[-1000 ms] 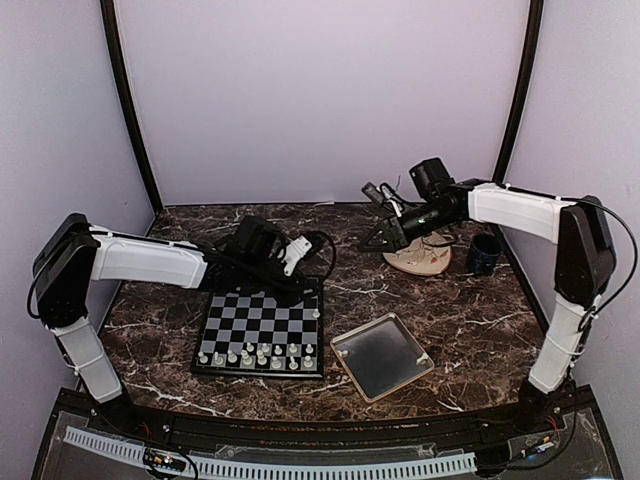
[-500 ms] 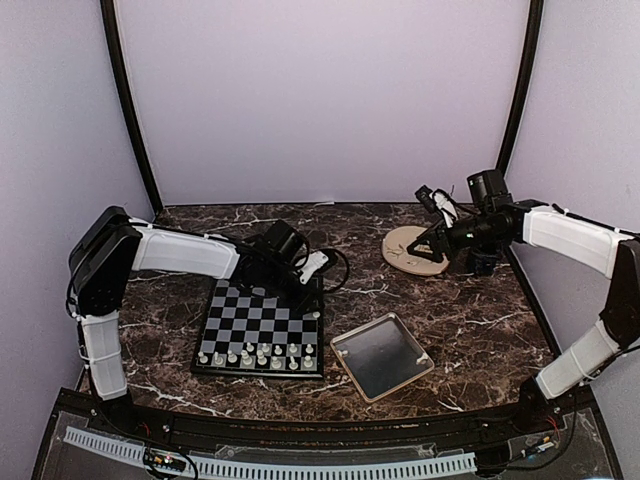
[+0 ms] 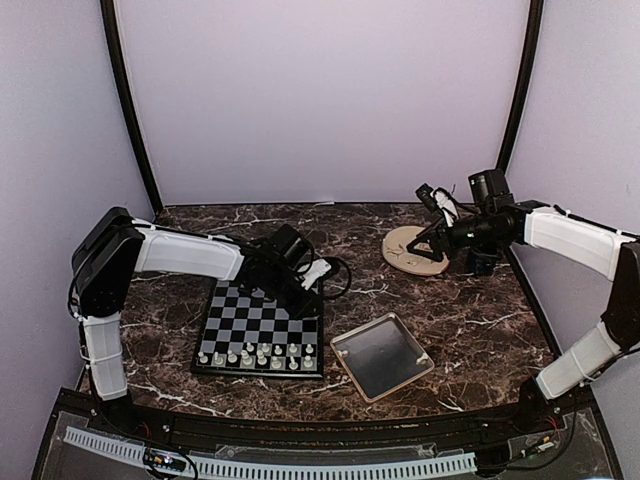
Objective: Set up the chess pieces on the board
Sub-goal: Pick up the pawn from the chessboard, then place the pawn on c2.
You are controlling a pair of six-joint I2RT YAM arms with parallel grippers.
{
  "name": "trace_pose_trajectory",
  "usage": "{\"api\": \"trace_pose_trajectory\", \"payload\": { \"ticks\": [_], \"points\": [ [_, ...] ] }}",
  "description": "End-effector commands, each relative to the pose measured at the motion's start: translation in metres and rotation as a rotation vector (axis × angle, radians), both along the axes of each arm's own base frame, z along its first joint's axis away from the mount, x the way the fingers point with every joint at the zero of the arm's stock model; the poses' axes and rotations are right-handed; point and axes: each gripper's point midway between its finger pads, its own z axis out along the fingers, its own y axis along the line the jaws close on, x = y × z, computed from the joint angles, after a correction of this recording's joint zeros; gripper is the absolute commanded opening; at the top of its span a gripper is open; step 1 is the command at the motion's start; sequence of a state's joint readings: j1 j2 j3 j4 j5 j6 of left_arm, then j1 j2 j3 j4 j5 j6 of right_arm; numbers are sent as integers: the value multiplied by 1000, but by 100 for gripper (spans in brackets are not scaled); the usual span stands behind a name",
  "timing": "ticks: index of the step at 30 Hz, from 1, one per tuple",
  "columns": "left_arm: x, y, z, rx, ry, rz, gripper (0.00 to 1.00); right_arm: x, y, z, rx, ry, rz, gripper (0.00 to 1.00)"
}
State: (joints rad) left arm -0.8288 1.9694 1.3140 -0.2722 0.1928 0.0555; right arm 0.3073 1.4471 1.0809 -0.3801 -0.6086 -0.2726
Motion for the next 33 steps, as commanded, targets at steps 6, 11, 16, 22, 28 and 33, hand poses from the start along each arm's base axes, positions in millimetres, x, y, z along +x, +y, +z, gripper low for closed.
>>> {"api": "trace_pose_trajectory", "payload": {
  "ticks": [6, 11, 16, 22, 28, 33],
  "points": [
    [3, 11, 29, 43, -61, -1, 8, 2, 1, 9, 25, -41, 11, 55],
    [-6, 44, 44, 95, -79, 38, 7, 1, 2, 7, 29, -28, 17, 55],
    [-26, 90, 54, 144, -45, 137, 7, 2, 5, 5, 36, -14, 28, 55],
    [-61, 148, 52, 239, 44, 309, 7, 2, 6, 2, 35, -5, 34, 55],
    [-89, 169, 48, 230, 122, 389, 7, 3, 9, -1, 46, 13, 46, 55],
    [-91, 174, 40, 265, 155, 424, 7, 3, 10, 0, 57, 23, 54, 55]
  ]
}}
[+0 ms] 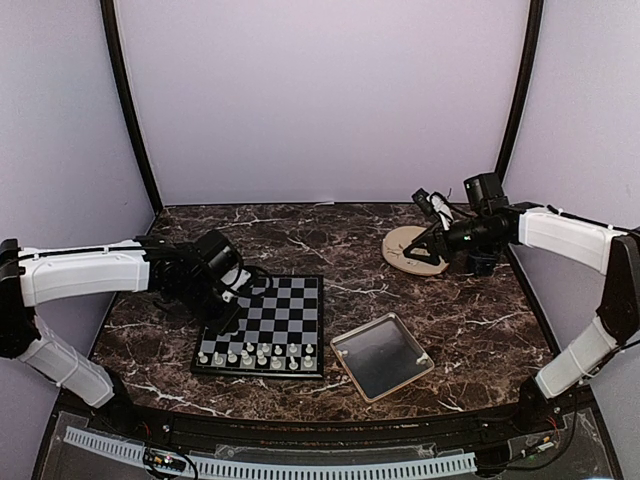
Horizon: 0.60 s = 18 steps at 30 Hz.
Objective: Set up the chess pieces on the board
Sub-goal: Place the pawn on c2.
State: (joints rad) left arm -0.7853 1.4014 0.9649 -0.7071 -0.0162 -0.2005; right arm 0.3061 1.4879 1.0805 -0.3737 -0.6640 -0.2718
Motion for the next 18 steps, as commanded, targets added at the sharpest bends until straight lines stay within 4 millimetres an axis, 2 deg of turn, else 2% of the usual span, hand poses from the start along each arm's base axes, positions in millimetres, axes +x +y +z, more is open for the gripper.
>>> {"api": "trace_pose_trajectory", "payload": {
  "ticks": [1, 7, 18],
  "points": [
    [-8, 12, -8, 46, 63, 69, 7, 5, 4, 10, 31, -23, 17, 55],
    [-14, 10, -25, 67, 127, 69, 7, 3, 2, 11, 26, -36, 17, 55],
    [-15, 3, -39, 58, 154, 49, 7, 2, 3, 10, 27, -33, 21, 55]
  ]
}}
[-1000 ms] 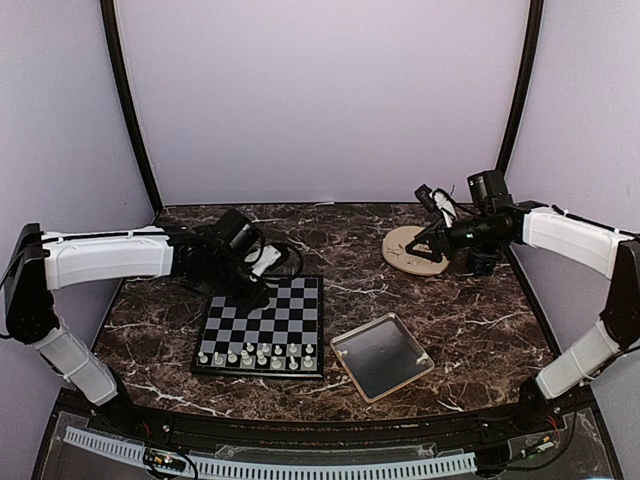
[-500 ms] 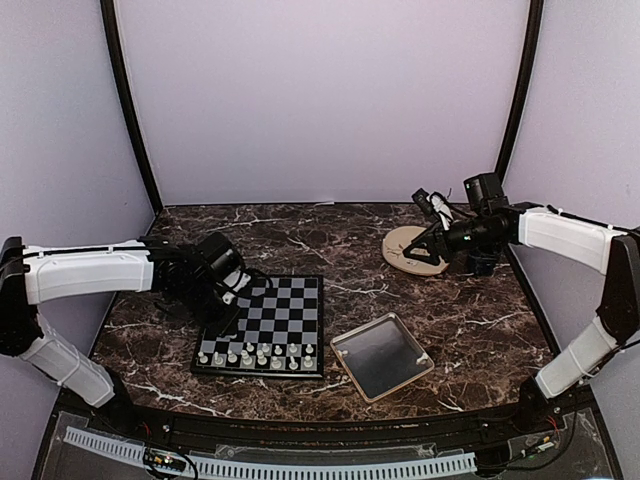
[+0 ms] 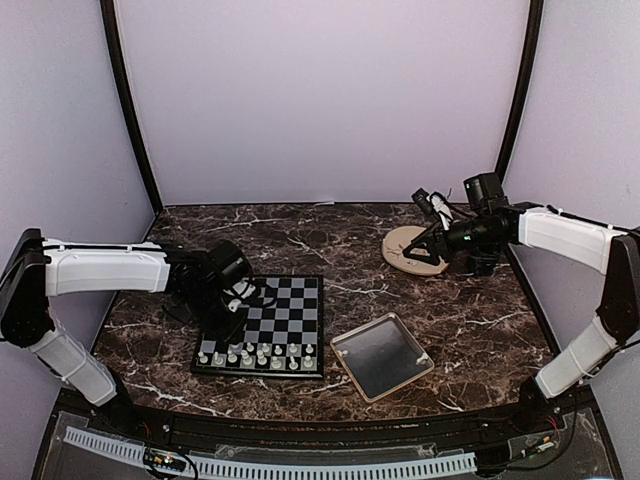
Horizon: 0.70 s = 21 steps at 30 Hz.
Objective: Set up the chess pieces on the board
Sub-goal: Place the pawn on c2.
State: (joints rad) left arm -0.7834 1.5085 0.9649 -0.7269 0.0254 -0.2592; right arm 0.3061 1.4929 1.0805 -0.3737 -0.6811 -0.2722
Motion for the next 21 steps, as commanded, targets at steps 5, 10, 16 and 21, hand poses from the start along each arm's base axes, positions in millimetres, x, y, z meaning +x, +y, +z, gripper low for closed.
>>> {"api": "trace_pose_trajectory", "payload": {
  "ticks": [5, 10, 16, 21],
  "points": [
    [-4, 4, -16, 34, 37, -4, 8, 4, 1, 10, 15, -42, 7, 55],
    [-5, 5, -20, 44, 47, -8, 10, 4, 0, 9, 12, -42, 6, 55],
    [-4, 8, -19, 63, 44, -7, 21, 4, 0, 10, 13, -43, 7, 55],
    [-1, 8, -6, 59, 21, -14, 26, 3, 0, 11, 12, -45, 10, 55]
  ]
}}
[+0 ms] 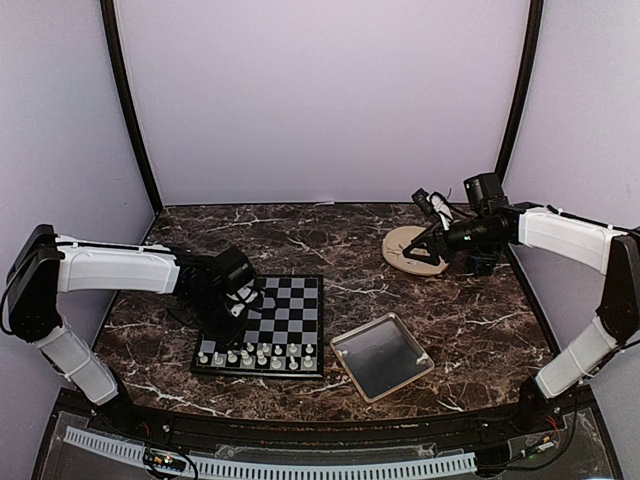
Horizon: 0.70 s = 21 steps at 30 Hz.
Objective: Set up the chess pieces on the board
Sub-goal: Place the pawn on c2, then pick up the pawn from the storage box.
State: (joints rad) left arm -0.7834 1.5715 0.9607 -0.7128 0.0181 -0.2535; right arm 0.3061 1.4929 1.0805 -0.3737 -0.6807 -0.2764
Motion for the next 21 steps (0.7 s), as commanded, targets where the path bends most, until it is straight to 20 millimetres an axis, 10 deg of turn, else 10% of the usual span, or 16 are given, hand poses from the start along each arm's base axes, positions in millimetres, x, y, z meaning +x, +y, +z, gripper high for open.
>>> {"api": "trace_pose_trajectory", "payload": {
  "ticks": [1, 7, 14, 21],
  "points": [
    [1, 6, 16, 17, -17, -12, 27, 2, 0, 12, 13, -43, 11, 55],
    [24, -10, 71, -39, -135, -53, 34, -8, 3, 17, -23, -49, 123, 55],
    [51, -87, 130, -375, -329, -207, 36, -49, 6, -20, -241, -4, 348, 46],
    [69, -113, 144, -504, -426, -191, 35, -95, -1, -68, -666, -100, 573, 43]
  ]
}}
